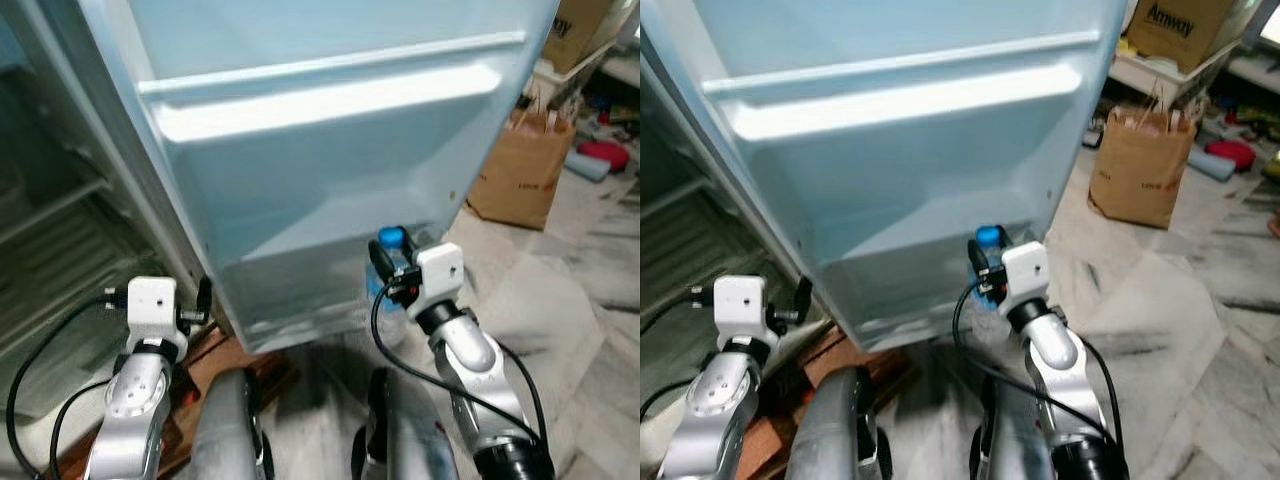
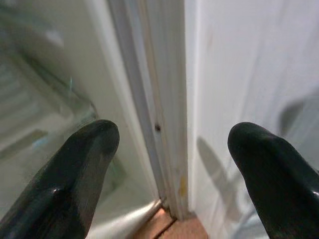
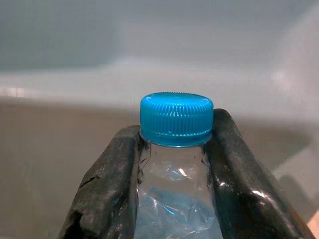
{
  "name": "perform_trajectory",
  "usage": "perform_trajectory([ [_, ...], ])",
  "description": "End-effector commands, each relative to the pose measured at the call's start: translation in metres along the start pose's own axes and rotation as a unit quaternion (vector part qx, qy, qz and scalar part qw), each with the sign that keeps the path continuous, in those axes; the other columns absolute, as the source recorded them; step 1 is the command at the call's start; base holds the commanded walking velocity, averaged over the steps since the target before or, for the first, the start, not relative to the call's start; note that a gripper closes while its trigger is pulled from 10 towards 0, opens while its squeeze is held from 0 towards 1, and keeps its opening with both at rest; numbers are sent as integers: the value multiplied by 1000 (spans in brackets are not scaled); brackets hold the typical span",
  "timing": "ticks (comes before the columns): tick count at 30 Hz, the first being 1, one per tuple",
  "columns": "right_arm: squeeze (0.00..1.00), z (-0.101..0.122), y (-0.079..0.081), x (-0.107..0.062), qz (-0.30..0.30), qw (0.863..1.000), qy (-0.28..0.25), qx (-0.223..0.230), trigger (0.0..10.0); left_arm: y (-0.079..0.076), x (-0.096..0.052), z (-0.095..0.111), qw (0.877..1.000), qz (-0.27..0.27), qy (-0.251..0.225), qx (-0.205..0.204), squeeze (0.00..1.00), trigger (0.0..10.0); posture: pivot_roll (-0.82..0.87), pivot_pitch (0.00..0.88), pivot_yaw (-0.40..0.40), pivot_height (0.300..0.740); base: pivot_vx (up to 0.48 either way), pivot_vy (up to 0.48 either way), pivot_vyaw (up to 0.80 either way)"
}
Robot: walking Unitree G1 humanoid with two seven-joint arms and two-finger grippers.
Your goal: Restocking fridge
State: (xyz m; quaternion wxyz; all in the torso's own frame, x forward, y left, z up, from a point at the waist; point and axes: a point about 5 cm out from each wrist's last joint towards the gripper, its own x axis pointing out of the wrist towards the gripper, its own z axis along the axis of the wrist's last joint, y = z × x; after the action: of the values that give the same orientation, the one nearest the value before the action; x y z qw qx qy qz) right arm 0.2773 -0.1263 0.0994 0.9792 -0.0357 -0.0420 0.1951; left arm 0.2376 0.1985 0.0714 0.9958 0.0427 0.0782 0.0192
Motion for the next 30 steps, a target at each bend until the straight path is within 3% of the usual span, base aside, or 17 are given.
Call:
perform_trajectory([
  [1,0,4,0,5,7,1000,-4,-9,10000,6,-3,3,1000,6,-1,0,0,10000,97,177,7,566,0,0,0],
  [10,0,11,-3,20,32,996,-24,-74,10000,20,-12,11,999,31,8,-25,0,10000,136,246,15,566,0,0,0],
  [13,0,19,-6,41,53,985,-52,-154,10000,34,-26,5,994,59,49,-73,0,10000,171,284,29,566,0,0,0],
  [20,0,29,-2,58,81,972,-78,-207,10000,45,-43,-1,991,69,87,-75,0,10000,211,309,40,566,0,0,0],
  [23,0,47,4,73,93,956,-125,-248,10000,43,-48,3,991,67,93,-68,0,10000,221,312,40,566,0,0,0],
  [30,0,57,18,77,129,918,-179,-330,10000,42,-47,7,992,60,95,-64,0,10000,233,316,41,566,0,0,0],
])
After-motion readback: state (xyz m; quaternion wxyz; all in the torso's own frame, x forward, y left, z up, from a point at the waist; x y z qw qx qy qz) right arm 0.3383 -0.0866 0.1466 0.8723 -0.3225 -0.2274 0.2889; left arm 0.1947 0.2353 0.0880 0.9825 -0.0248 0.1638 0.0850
